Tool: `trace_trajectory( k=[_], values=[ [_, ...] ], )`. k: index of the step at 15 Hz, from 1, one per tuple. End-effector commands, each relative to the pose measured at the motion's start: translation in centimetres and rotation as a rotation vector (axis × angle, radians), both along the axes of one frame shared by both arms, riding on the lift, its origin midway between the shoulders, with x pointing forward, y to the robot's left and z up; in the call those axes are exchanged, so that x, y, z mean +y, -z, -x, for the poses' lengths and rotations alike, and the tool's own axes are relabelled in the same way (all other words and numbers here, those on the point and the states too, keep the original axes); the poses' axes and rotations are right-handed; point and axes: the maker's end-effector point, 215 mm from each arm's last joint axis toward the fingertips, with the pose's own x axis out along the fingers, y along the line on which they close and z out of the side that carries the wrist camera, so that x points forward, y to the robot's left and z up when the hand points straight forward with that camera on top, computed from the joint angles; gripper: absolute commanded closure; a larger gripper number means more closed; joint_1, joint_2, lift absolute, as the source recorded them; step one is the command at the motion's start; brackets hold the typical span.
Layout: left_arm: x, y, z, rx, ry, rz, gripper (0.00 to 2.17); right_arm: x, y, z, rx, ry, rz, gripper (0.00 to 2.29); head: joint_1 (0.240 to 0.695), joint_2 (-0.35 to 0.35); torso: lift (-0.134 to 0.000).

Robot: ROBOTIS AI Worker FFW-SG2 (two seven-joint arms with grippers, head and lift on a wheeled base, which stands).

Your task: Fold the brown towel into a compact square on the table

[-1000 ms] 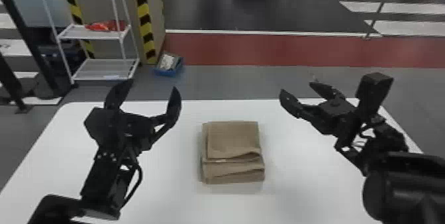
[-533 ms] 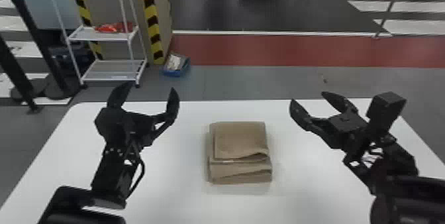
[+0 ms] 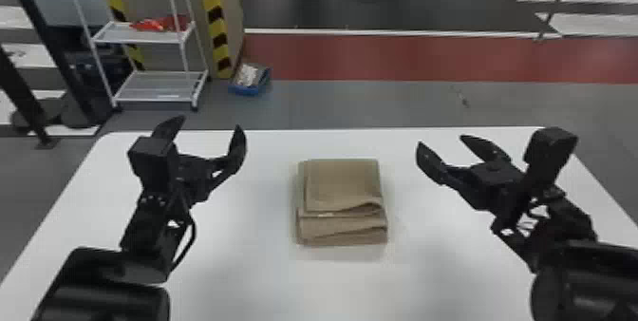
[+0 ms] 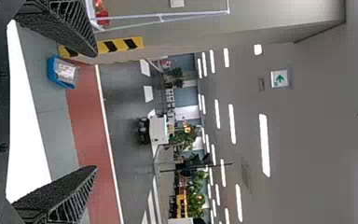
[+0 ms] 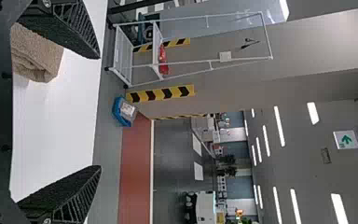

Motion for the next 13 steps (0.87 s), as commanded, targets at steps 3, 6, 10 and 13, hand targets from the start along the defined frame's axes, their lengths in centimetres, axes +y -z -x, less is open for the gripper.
trace_trajectory(
  k=[3, 6, 10, 13],
  values=[
    [0.4, 0.1, -0.3, 0.013, -0.005, 0.017, 0.03, 0.5, 0.2, 0.0, 0.011, -0.007, -0.006, 0.04, 0.658, 0.002, -0.124],
    [0.9, 0.2, -0.5, 0.02, -0.015, 0.027, 0.03, 0.4, -0.1, -0.2, 0.007, 0.0, -0.006, 0.04, 0.657, 0.006, -0.124],
    [1.3, 0.4, -0.8, 0.036, -0.021, 0.046, 0.03, -0.3, 0.0, -0.2, 0.005, 0.026, -0.008, 0.04, 0.654, 0.01, -0.124],
    [1.2, 0.3, -0.9, 0.036, -0.019, 0.049, 0.03, -0.5, 0.0, -0.2, 0.008, 0.029, -0.008, 0.04, 0.654, 0.007, -0.124]
  ],
)
